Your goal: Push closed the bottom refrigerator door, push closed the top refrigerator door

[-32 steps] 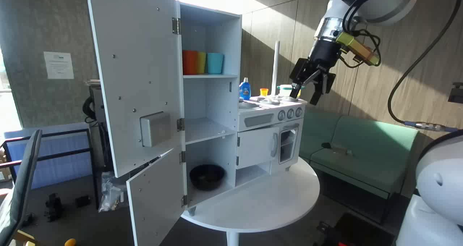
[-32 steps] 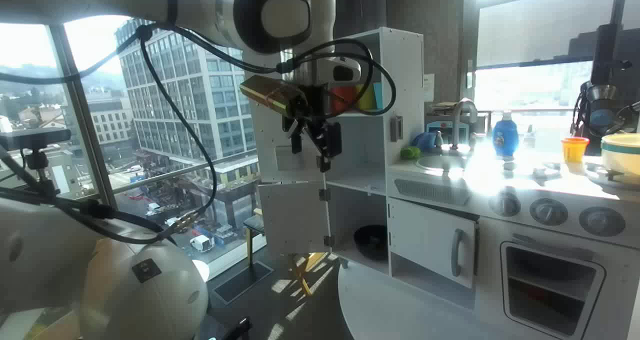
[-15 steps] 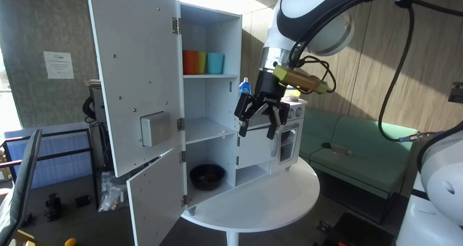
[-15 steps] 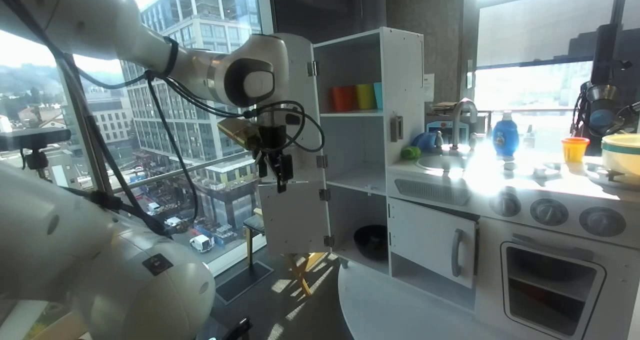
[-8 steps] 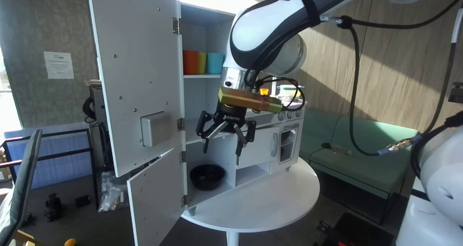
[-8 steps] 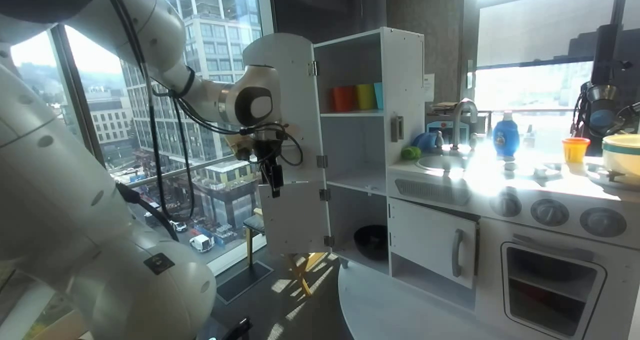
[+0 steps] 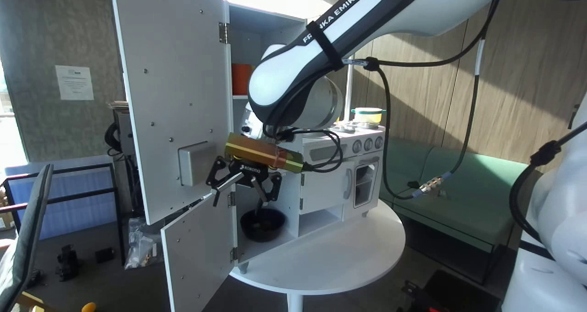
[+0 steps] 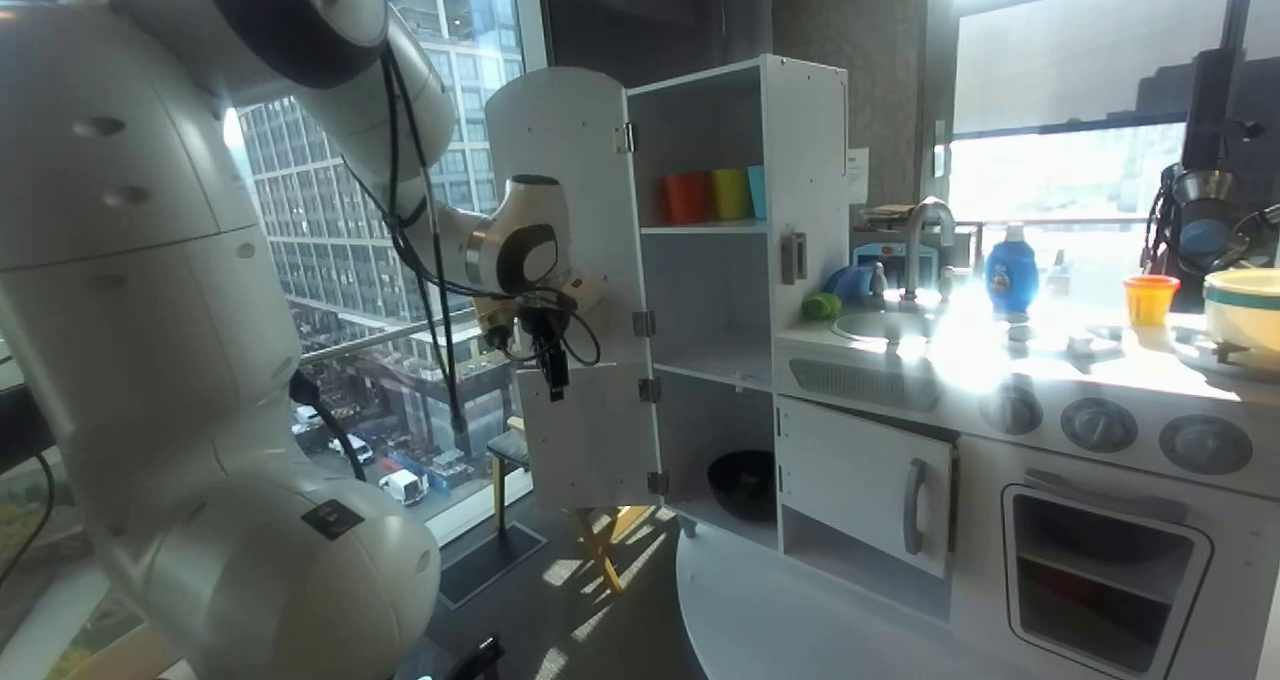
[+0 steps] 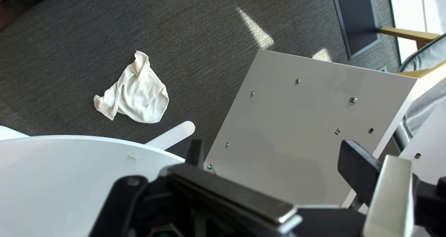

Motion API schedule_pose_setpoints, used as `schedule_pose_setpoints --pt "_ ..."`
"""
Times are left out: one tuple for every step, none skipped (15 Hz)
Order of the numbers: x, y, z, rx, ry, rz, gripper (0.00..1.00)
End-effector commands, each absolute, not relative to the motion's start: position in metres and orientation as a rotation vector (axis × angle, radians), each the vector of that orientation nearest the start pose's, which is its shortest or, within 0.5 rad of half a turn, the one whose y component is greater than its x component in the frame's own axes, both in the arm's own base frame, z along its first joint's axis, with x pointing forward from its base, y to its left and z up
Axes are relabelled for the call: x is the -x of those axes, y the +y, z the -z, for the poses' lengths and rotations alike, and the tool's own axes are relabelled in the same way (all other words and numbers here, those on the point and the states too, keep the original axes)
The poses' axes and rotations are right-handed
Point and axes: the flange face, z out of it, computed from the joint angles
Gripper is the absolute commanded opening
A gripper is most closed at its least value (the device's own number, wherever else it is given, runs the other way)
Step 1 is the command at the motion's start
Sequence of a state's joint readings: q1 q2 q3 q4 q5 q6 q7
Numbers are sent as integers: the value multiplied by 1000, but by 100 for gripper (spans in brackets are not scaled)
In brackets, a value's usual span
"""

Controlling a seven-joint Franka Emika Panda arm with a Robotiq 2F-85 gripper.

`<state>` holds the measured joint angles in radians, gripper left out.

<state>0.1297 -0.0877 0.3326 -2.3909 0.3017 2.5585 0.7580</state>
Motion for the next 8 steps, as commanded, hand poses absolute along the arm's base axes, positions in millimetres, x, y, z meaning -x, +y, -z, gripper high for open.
schedule_pose_setpoints --pt "-465 258 -363 2729 732 166 100" --pt "-464 266 -361 2730 713 169 100" --pt "-464 272 -358 2727 705 173 100" --pt "-464 280 -355 2725 689 173 100" --pt "-465 287 -353 2729 681 177 100" --pt "-466 294 -353 2728 672 180 100" --pt "-468 300 -354 2724 668 190 100" --pt "-471 304 -354 2726 663 197 100"
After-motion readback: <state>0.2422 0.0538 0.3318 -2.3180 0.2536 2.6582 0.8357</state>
